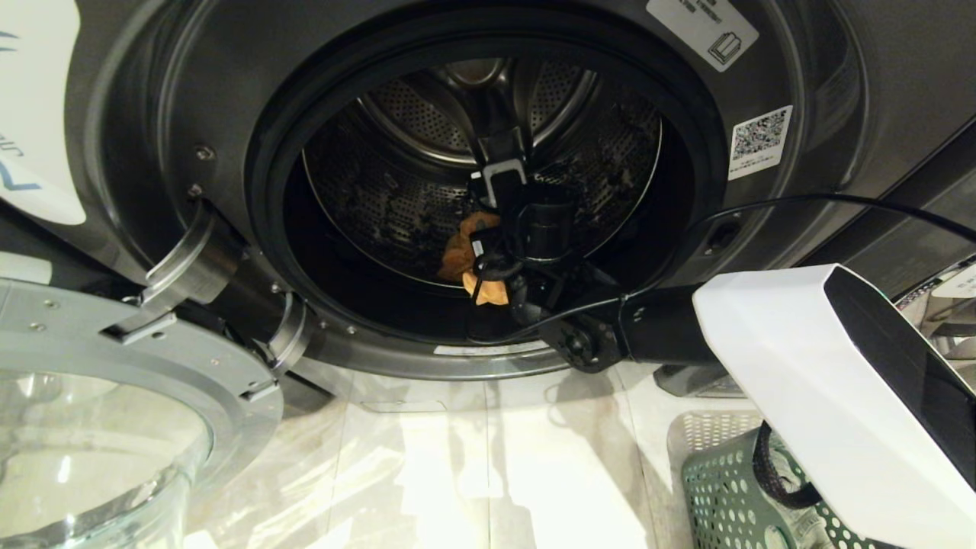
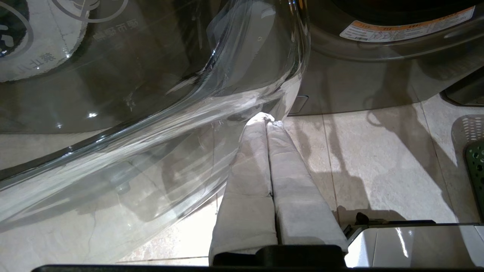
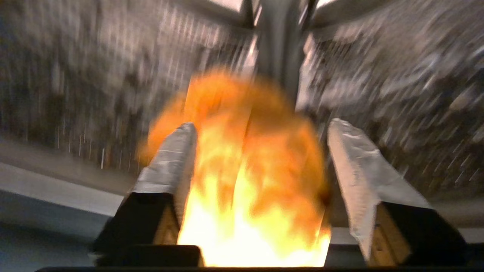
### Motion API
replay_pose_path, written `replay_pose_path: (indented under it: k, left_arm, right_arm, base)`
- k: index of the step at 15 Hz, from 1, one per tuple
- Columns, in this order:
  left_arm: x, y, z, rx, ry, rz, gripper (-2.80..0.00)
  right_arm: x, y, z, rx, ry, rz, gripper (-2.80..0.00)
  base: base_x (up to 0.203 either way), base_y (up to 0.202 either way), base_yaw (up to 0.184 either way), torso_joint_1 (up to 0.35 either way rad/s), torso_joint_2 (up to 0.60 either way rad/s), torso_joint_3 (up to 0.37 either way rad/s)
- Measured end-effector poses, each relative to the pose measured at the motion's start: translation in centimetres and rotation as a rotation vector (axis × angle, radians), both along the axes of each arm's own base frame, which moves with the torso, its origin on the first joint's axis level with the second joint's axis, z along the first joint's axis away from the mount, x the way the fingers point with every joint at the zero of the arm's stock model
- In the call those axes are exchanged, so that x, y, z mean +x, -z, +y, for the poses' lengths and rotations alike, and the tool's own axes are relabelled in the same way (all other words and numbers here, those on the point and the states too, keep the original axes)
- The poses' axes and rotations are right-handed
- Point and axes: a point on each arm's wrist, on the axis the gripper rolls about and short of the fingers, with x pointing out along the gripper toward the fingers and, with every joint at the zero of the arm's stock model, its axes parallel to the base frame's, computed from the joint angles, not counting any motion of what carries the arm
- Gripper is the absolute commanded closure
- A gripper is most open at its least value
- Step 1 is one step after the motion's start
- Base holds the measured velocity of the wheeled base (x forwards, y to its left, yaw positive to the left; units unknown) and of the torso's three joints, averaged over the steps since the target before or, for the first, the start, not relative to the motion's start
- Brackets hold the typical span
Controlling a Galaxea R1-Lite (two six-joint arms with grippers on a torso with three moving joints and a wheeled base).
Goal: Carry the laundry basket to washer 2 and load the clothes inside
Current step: Place the clothes into the washing machine
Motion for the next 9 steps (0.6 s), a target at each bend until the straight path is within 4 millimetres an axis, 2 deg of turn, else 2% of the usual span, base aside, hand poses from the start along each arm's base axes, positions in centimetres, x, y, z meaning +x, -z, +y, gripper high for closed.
replay_pose_path:
  k: [2, 4, 7, 9]
  left_arm:
    - [0.0, 0.0, 0.0, 0.0, 0.0, 0.0, 0.0]
    - [0.0, 0.0, 0.0, 0.0, 0.0, 0.0, 0.0]
    - [0.0, 0.0, 0.0, 0.0, 0.0, 0.0, 0.0]
    - [0.0, 0.0, 0.0, 0.0, 0.0, 0.0, 0.0]
  right_arm:
    - [-1.1, 0.9, -0.2, -0.013, -0.018, 0.099, -2.8]
    - [-3.5, 0.5, -0.2, 0.012, -0.049, 0.204, -2.8]
    - [-8.8, -1.1, -1.6, 0.038, -0.093, 0.326, -2.8]
    - [-13.0, -1.9, -3.1, 0.042, -0.131, 0.375, -2.8]
  base:
    - [0.0, 0.0, 0.0, 0.0, 0.0, 0.0]
    - [0.0, 0.0, 0.0, 0.0, 0.0, 0.0]
    - [0.0, 0.0, 0.0, 0.0, 0.0, 0.0]
    - [0.0, 0.0, 0.0, 0.0, 0.0, 0.0]
